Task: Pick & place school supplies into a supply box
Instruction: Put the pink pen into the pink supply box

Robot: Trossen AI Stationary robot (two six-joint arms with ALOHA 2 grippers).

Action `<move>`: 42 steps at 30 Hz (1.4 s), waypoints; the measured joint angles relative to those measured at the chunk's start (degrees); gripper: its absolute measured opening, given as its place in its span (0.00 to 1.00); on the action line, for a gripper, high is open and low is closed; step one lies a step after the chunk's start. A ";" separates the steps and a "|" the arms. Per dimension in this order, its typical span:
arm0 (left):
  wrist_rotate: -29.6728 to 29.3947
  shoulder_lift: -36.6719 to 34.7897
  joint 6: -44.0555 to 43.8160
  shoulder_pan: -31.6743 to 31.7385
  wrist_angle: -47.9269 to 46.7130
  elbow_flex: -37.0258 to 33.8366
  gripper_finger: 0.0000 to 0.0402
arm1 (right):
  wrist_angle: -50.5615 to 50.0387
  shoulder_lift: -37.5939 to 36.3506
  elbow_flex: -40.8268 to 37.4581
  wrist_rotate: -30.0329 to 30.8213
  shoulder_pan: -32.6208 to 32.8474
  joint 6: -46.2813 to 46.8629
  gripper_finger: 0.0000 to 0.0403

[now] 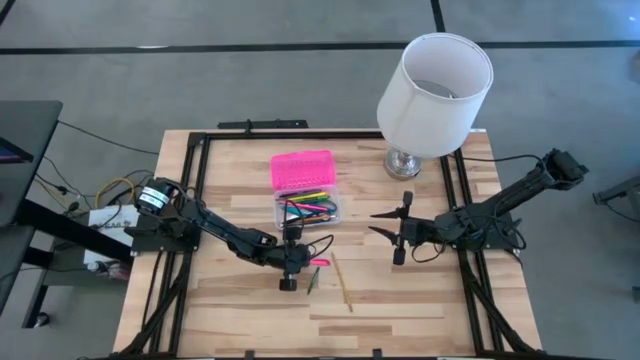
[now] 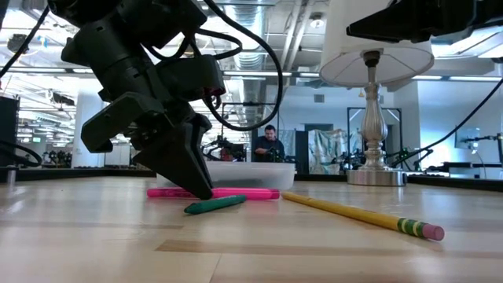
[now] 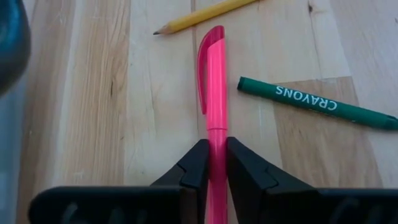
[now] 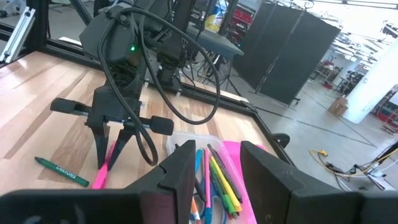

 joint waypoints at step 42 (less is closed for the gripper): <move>-21.72 0.17 10.82 1.44 -23.68 16.99 0.09 | -1.90 0.00 0.00 0.01 0.00 1.05 0.30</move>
